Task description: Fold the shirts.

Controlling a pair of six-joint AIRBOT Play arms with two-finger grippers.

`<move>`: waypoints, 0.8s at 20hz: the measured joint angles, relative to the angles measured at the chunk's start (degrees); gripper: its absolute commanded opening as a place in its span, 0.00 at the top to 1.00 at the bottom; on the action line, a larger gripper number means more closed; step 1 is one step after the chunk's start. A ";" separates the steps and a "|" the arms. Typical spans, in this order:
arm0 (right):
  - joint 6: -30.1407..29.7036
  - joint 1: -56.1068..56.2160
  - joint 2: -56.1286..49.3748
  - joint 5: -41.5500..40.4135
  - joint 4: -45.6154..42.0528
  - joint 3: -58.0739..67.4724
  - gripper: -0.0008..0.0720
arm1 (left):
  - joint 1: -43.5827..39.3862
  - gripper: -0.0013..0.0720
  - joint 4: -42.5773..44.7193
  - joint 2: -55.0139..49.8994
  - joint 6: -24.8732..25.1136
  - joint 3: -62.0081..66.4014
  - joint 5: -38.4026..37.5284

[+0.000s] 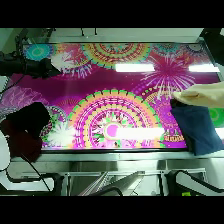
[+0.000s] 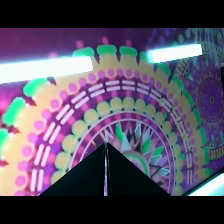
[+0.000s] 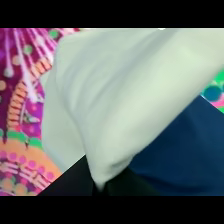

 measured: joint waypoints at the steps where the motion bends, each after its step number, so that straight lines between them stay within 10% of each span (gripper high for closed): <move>1: 0.17 0.00 0.94 0.96 -1.55 -2.51 0.97 | 0.00 0.96 0.00 0.00 0.00 0.00 0.00; 8: 1.07 0.00 6.95 4.50 -11.58 -23.23 0.95 | 0.00 0.96 0.02 0.00 0.02 0.00 0.00; 9: 1.49 0.00 7.23 4.74 -12.50 -25.31 0.83 | 0.00 0.96 0.02 0.00 0.02 0.00 0.00; 11: 2.23 0.00 7.43 5.70 -14.99 -28.59 0.10 | 0.00 0.96 0.04 0.00 0.02 0.00 0.00; 16: 3.04 0.00 6.69 6.75 -18.82 -31.21 0.04 | 0.00 0.96 0.04 0.00 0.02 0.00 0.00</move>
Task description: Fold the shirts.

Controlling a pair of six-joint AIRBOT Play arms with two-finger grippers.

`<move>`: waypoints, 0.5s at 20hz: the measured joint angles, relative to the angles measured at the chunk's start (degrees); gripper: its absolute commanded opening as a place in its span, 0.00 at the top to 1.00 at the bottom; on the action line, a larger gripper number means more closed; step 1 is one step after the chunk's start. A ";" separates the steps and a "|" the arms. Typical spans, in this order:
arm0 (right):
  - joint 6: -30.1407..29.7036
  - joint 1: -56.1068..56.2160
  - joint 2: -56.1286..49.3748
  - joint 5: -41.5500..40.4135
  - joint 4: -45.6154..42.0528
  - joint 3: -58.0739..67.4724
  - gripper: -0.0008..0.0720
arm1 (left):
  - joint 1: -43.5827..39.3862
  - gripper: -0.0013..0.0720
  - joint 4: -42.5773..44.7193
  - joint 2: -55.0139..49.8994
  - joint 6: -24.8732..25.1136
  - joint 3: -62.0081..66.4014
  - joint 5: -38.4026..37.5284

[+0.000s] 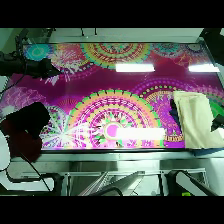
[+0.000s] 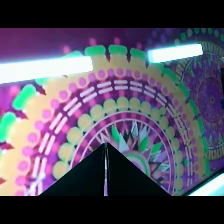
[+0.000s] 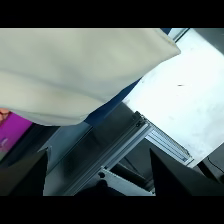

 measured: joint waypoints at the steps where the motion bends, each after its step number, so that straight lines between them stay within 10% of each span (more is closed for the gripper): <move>1: 0.13 0.00 -0.11 0.15 -0.20 -0.17 0.04 | 0.00 0.96 0.00 0.00 0.00 0.00 0.00; 5: 0.22 0.00 -0.26 -0.55 3.50 -0.48 0.15 | 0.00 0.96 0.00 0.00 0.00 0.00 0.07; 7: 0.13 0.00 -0.31 -2.40 9.22 -0.55 0.91 | 0.00 0.97 -0.02 0.00 0.00 0.00 0.26; 10: -1.88 0.24 -0.31 -6.08 20.79 -0.57 0.97 | 0.00 0.97 0.04 0.00 0.00 0.00 -0.59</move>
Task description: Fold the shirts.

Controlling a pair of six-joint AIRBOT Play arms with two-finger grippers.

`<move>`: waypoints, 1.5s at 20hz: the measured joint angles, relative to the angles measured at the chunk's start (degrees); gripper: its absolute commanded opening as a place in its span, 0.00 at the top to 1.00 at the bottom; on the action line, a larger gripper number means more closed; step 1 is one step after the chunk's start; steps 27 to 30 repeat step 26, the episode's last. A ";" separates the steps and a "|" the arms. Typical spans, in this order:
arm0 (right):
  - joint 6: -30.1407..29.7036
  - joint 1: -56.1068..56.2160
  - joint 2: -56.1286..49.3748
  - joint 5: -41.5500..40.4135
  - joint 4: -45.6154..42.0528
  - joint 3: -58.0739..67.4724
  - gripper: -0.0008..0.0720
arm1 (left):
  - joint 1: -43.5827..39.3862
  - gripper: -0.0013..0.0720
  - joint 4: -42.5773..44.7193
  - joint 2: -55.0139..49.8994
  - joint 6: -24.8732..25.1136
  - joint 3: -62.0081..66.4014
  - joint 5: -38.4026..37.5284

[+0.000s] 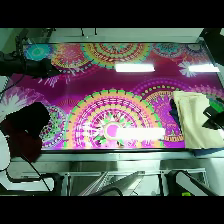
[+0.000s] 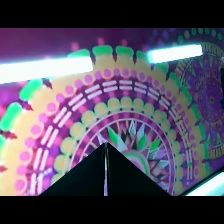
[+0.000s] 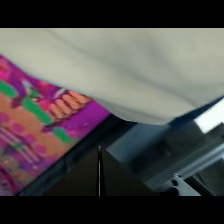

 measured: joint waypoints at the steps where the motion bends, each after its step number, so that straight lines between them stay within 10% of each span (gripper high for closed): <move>1: -0.92 0.42 0.00 -1.05 3.32 0.00 0.97 | 0.00 0.97 0.57 0.13 0.17 -0.09 -0.94; 16: -0.55 34.45 8.87 -22.05 14.56 -24.28 0.97 | 0.00 0.96 3.02 40.02 4.87 -53.22 -1.18; 30: 0.09 36.50 9.11 -23.50 15.52 -26.03 0.97 | 0.00 0.96 3.02 53.07 4.96 -62.40 0.59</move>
